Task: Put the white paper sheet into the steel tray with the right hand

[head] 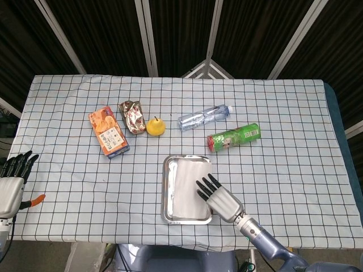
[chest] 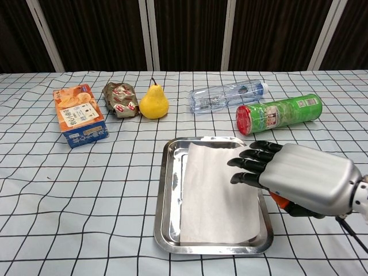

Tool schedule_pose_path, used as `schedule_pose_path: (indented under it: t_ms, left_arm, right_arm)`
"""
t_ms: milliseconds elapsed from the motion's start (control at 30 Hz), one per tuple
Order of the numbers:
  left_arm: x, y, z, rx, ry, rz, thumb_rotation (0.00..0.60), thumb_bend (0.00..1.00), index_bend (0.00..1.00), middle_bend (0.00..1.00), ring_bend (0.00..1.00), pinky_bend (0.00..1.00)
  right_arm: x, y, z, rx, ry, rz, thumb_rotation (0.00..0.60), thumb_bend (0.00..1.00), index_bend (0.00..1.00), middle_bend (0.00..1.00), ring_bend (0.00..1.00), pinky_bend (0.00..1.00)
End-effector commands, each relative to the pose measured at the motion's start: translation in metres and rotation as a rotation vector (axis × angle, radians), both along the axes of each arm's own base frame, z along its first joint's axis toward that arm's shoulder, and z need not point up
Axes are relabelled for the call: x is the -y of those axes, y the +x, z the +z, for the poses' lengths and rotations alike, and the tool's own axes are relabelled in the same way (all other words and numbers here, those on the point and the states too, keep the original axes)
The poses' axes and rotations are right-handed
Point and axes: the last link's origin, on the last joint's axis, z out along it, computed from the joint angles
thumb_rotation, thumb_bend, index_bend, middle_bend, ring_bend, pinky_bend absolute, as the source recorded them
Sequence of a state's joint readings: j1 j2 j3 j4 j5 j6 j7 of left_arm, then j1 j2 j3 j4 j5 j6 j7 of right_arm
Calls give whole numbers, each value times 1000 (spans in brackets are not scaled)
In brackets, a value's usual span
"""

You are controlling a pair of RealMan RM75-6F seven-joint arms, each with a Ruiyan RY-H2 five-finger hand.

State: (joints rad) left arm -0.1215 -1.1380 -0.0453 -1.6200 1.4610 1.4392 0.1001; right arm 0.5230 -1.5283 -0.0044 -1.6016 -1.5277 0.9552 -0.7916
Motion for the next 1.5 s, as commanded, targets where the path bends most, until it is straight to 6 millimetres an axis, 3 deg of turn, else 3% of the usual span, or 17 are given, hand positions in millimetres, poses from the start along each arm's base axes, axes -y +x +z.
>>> schedule_pose_path:
  t_ms: [33,1200,1300,1367,1500]
  left_arm:
    - [0,0,0,0,-2,0,600,65,0,0,0,0]
    - [0,0,0,4,-3,2,600,65,0,0,0,0]
    - [0,0,0,4,-4,2,600,65,0,0,0,0]
    - [0,0,0,3,-4,2,600,65,0,0,0,0]
    - [0,0,0,2,-4,1,600,65,0,0,0,0]
  right_arm:
    - [4,2,-7,-18,-1,-6,600,1000,178,54,0,0]
    - [3,-4,-24,-39,-1,-15,600,1000,178,54,0,0]
    - [4,-2,-20,-35,-20,-3,600,1000,126,53,0,0]
    - [4,1,-15,-25,-38,10,600,973,58,46,0,0]
    - [5,14,2,32,-97,42,600,780,0,20,0,0]
